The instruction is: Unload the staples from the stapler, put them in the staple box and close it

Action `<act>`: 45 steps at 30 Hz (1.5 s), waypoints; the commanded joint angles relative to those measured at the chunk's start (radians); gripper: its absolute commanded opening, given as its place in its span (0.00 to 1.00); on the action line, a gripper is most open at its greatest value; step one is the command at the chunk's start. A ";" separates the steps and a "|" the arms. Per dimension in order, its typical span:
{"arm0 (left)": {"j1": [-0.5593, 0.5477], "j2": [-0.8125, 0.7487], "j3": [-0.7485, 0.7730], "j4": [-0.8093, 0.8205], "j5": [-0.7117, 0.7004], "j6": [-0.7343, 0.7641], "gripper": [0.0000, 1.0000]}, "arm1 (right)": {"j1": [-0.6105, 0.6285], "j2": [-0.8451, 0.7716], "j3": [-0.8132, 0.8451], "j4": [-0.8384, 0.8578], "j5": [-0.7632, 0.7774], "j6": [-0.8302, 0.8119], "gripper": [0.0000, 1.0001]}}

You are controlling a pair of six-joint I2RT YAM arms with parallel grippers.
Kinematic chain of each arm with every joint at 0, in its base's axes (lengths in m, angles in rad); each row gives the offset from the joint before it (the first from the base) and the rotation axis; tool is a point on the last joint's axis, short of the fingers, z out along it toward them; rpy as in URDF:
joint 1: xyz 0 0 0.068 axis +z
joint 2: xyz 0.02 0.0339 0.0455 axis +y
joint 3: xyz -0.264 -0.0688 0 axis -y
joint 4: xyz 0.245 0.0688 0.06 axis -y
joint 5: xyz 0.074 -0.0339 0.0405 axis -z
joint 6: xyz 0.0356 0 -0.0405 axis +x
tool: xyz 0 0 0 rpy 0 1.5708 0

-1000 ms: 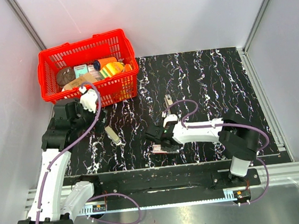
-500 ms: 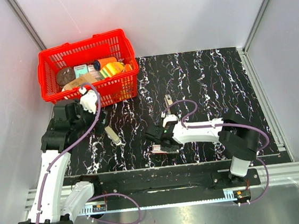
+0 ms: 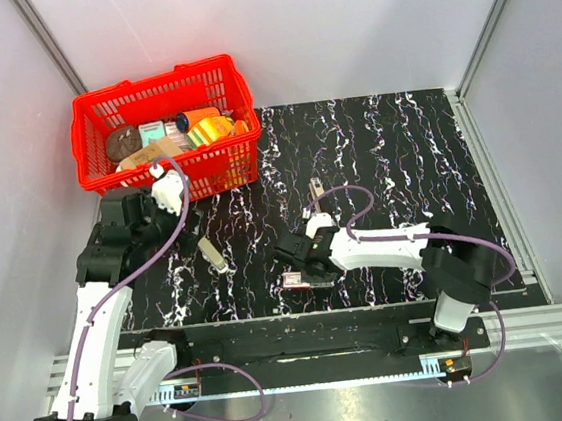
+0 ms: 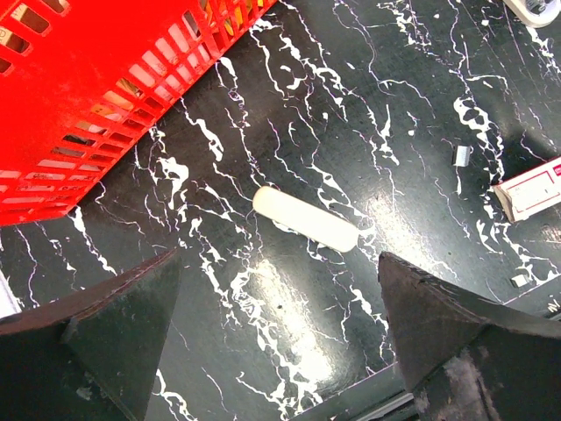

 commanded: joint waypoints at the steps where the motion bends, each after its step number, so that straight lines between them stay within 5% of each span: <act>1: 0.005 -0.006 0.044 0.010 0.031 -0.002 0.99 | 0.001 -0.081 -0.007 0.020 0.037 -0.015 0.34; 12: 0.002 0.023 0.006 0.030 0.068 -0.004 0.99 | 0.001 -0.152 0.045 0.159 0.051 -0.211 0.33; 16: 0.000 0.031 -0.011 0.048 0.050 0.004 0.99 | -0.005 -0.074 0.120 0.239 0.026 -0.385 0.57; 21: 0.000 0.045 -0.025 0.058 0.048 0.013 0.99 | -0.055 0.063 0.241 0.248 -0.080 -0.595 0.58; 30: -0.026 0.114 -0.058 0.110 0.067 0.019 0.99 | -0.130 0.054 0.174 0.321 -0.161 -0.649 0.54; 38: -0.381 0.405 -0.042 0.202 -0.091 -0.019 0.99 | -0.213 -0.239 -0.152 0.512 -0.173 -0.532 0.49; 45: -0.464 0.667 0.076 0.280 -0.091 -0.163 0.99 | -0.213 -0.536 -0.383 0.658 -0.152 -0.499 0.49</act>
